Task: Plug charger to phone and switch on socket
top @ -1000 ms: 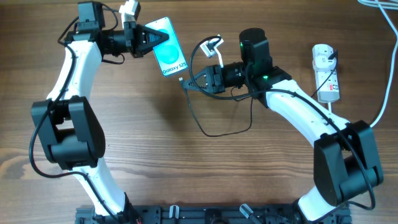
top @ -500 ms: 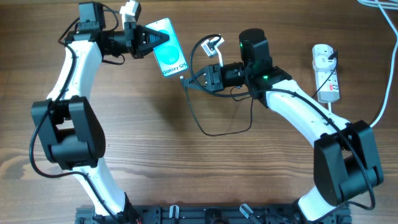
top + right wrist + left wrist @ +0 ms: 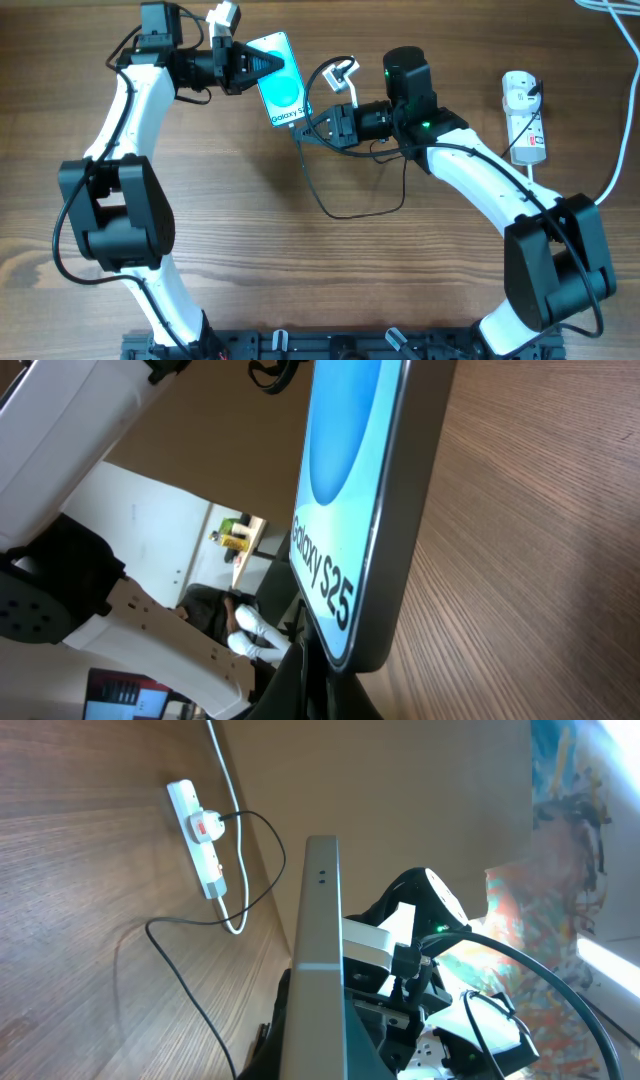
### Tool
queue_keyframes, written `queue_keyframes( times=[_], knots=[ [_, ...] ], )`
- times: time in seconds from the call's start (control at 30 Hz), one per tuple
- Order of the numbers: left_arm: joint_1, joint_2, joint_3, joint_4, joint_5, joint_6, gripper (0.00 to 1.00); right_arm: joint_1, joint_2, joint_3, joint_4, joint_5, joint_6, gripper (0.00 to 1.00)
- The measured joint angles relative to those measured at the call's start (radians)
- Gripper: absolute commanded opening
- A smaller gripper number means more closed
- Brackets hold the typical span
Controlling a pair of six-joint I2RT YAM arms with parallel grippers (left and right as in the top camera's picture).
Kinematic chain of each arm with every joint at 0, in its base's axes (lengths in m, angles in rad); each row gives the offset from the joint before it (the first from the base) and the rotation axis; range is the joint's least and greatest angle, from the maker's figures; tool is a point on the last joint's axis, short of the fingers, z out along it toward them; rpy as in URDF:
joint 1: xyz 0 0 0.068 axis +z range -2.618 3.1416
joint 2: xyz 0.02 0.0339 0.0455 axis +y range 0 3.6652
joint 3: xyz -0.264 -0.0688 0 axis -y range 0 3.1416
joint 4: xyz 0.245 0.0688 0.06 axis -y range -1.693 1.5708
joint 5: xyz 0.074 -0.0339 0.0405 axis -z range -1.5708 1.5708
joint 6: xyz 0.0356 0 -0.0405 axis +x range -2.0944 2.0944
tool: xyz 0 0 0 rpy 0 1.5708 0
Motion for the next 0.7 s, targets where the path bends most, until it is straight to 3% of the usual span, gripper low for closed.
queue_keyframes(
  times=[0.7],
  knots=[
    [0.001,0.0,0.0,0.0,0.0,0.0,0.04,-0.012,0.0,-0.006,0.079,-0.019,0.053,0.04]
  ],
)
